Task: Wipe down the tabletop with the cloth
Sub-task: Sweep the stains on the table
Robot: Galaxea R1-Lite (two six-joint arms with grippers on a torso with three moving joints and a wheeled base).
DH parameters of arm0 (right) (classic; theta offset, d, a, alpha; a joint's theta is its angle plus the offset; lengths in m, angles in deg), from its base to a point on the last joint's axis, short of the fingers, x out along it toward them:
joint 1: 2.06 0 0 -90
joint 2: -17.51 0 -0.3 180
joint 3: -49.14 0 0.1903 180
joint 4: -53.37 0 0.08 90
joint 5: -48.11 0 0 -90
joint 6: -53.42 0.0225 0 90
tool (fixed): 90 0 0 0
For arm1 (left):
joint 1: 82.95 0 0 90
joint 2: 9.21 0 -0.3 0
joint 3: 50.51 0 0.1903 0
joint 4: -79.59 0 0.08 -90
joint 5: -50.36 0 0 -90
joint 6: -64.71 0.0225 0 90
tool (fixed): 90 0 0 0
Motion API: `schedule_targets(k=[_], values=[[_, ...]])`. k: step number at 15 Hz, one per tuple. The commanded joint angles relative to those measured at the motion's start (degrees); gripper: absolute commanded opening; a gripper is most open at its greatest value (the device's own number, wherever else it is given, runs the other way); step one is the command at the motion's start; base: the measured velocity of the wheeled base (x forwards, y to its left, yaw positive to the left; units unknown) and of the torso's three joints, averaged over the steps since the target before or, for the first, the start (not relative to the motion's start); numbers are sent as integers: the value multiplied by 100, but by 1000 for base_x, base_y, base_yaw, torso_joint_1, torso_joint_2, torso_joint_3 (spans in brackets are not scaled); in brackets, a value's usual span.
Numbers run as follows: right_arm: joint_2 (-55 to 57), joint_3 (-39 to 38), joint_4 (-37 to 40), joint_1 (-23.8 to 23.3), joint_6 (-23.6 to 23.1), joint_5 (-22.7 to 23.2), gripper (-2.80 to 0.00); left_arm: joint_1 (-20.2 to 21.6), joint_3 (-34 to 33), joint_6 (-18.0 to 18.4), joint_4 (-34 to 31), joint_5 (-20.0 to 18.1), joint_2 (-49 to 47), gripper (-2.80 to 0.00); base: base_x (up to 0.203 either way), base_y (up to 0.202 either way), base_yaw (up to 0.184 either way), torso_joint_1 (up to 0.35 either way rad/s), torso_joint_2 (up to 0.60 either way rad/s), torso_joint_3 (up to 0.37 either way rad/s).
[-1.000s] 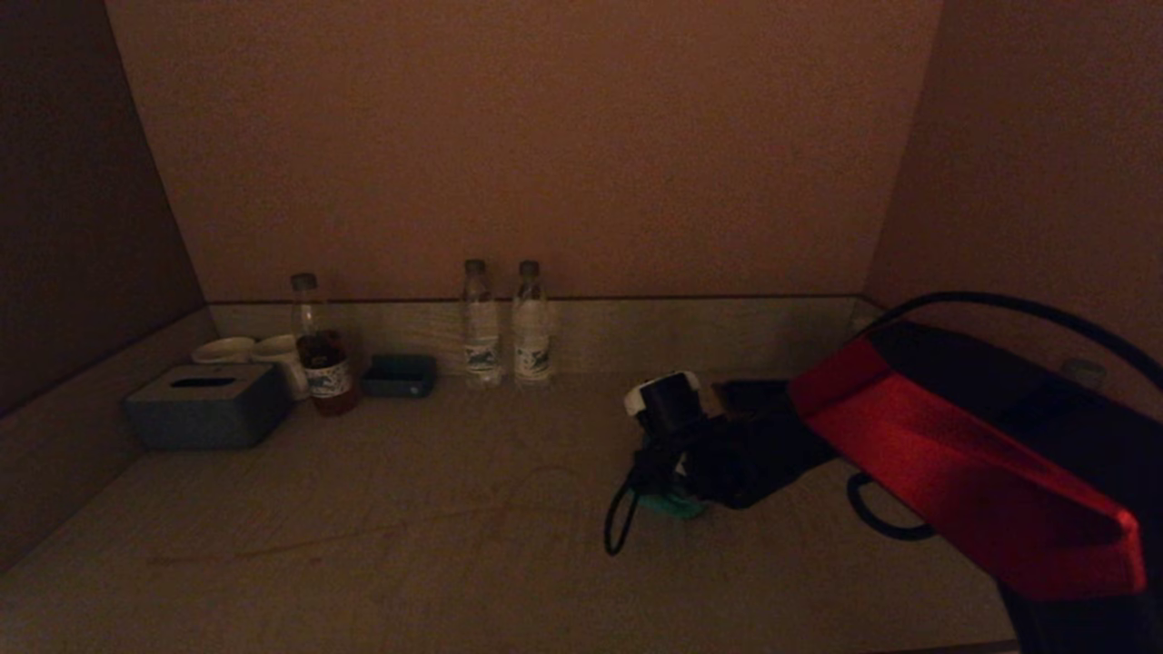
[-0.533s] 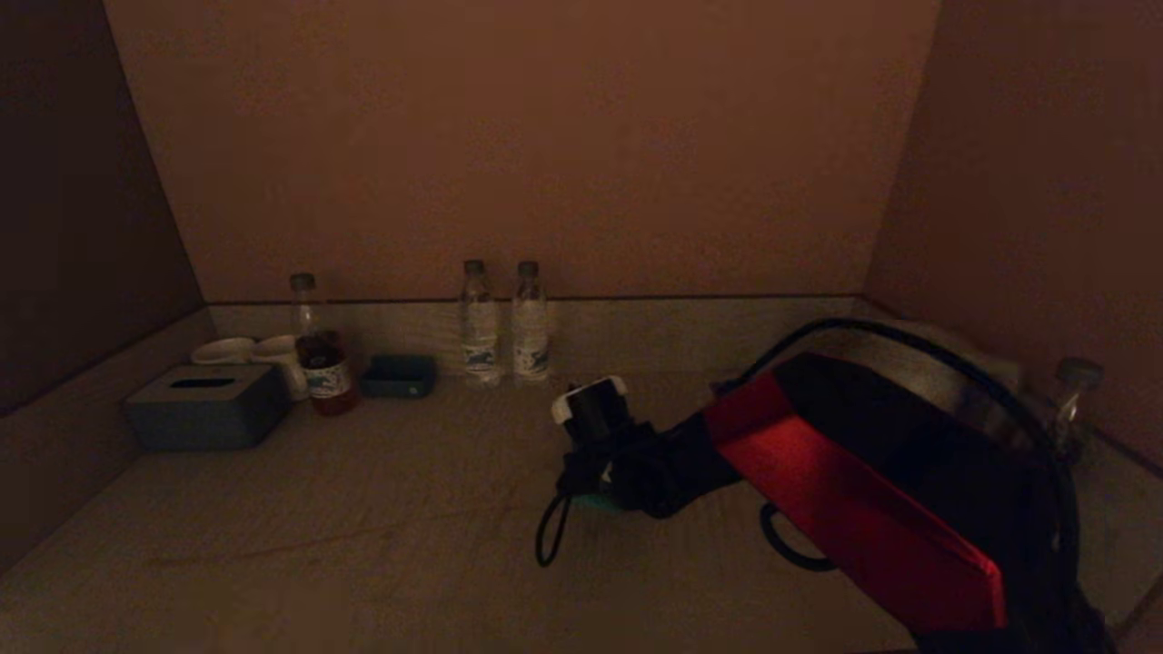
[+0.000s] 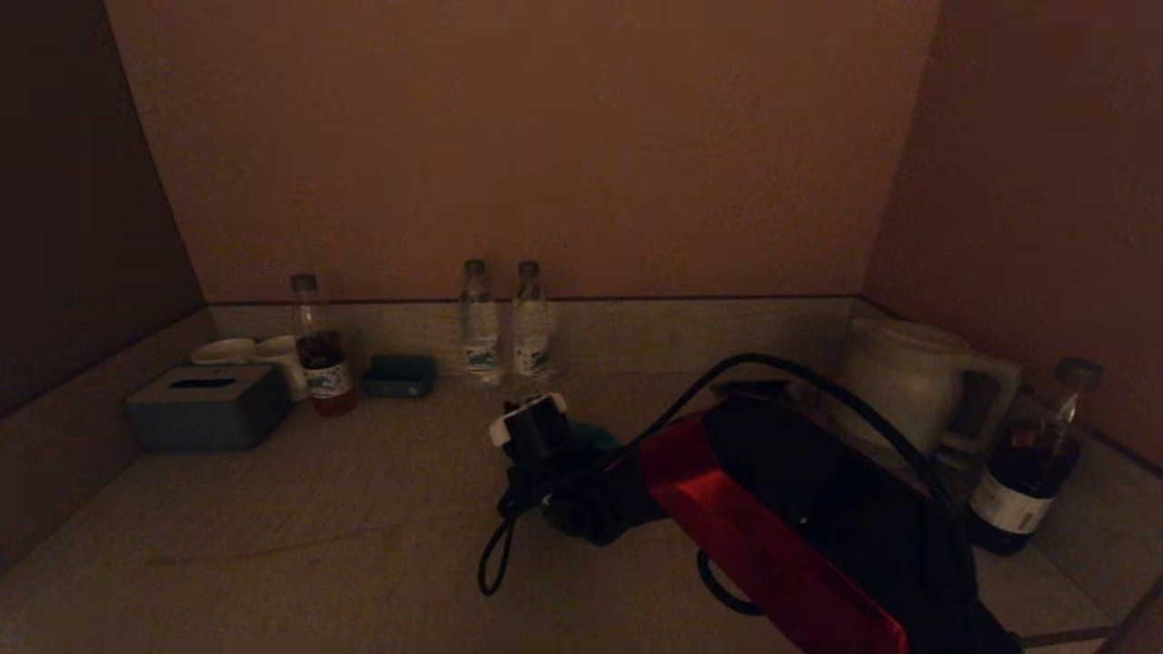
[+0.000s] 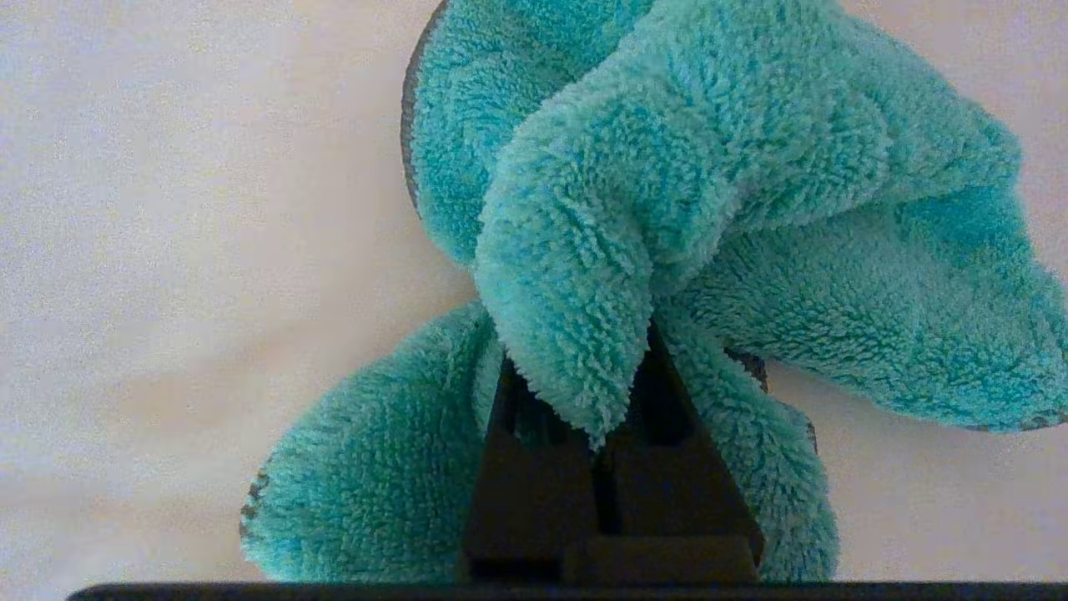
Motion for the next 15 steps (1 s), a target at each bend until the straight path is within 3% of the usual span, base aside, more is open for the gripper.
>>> schedule_targets(k=[1,6,8,11,15], values=[[55,131,38,292,-13,2,-280,-2,-2,-4,6,2,2,-280,0,0,0,0,0,0],[-103,5,125,939,-15,-50,-280,-2,-2,-4,-3,11,2,-280,0,0,0,0,0,0],[-143,-50,114,994,-4,-54,-280,-2,-2,-4,0,8,2,-280,0,0,0,0,0,0],[-561,-711,75,1454,34,-146,-280,-2,-2,-4,-3,2,2,-280,0,0,0,0,0,0],[-894,-1341,-169,1425,131,-412,-280,-2,-2,-4,-3,2,2,-280,0,0,0,0,0,0]])
